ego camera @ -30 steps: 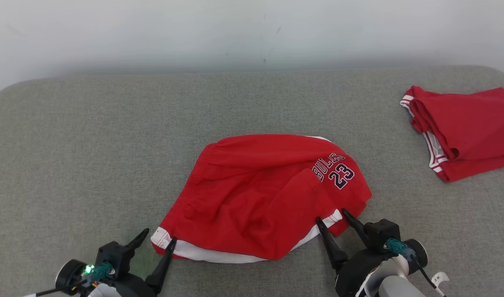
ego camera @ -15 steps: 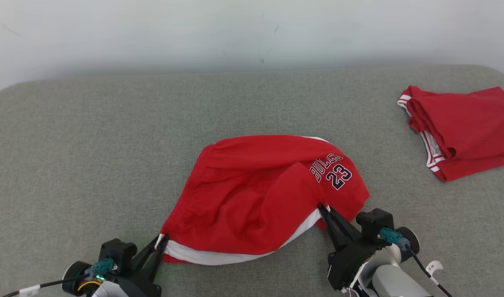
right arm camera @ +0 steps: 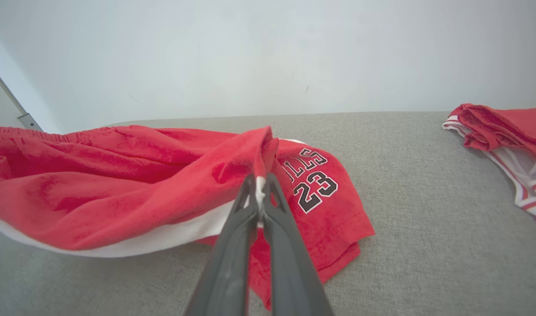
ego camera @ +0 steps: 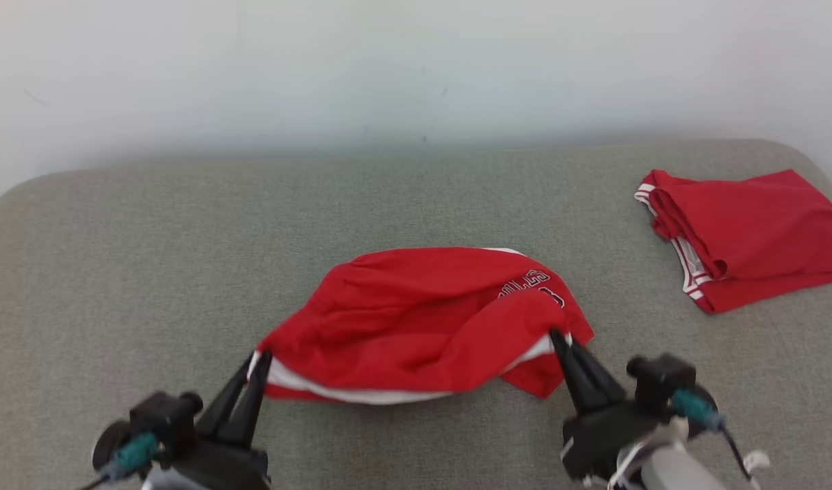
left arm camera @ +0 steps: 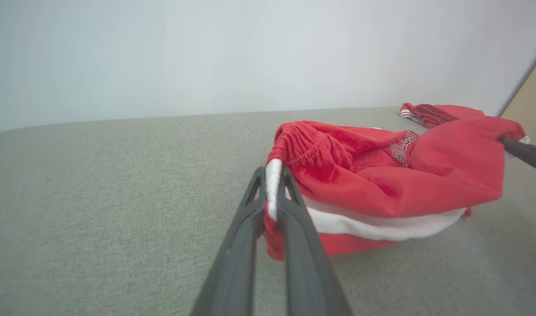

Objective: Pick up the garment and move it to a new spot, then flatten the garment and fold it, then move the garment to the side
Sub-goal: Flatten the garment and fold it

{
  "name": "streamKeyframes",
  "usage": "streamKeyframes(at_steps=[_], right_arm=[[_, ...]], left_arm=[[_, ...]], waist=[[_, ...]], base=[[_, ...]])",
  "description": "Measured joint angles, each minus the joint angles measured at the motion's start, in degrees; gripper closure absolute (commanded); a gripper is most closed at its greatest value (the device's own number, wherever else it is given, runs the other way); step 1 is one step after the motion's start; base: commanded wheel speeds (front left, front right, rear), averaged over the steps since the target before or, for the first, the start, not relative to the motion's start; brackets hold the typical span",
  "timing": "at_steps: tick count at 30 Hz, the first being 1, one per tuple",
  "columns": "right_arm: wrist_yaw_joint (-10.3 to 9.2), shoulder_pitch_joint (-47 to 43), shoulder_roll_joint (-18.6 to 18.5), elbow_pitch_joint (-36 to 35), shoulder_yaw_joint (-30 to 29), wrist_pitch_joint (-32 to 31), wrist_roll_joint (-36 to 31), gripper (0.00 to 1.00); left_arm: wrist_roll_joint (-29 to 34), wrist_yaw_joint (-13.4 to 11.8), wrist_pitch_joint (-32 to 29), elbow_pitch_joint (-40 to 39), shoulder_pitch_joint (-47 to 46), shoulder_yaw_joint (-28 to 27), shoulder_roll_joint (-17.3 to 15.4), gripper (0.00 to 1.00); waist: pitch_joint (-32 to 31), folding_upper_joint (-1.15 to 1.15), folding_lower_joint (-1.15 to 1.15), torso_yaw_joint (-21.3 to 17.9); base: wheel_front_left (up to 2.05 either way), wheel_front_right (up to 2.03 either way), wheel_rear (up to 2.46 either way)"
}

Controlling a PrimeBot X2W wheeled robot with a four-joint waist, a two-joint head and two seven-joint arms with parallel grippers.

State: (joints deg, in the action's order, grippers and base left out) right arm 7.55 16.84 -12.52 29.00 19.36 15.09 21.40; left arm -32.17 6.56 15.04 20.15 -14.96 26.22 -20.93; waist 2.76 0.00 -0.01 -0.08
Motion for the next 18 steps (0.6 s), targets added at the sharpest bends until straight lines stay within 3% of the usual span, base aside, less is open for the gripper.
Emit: streamKeyframes(at_steps=[7, 18], right_arm=[[0.0, 10.88, -2.43, -2.53, 0.42, -3.69, 3.13, 1.0], [0.0, 44.35, -4.05, 0.55, -3.22, -15.88, 12.09, 1.0]], left_arm=[[1.23, 0.56, -1.91, -2.93, -12.48, 1.2, -1.09, 1.0], [-9.09, 0.93, -11.88, 1.09, -50.53, 2.7, -2.72, 1.0]], waist=[[2.29, 0.0, 0.01, -0.97], [13.13, 0.01, 0.02, -1.82]], base=[[0.0, 0.0, 0.0], [0.0, 0.0, 0.0]])
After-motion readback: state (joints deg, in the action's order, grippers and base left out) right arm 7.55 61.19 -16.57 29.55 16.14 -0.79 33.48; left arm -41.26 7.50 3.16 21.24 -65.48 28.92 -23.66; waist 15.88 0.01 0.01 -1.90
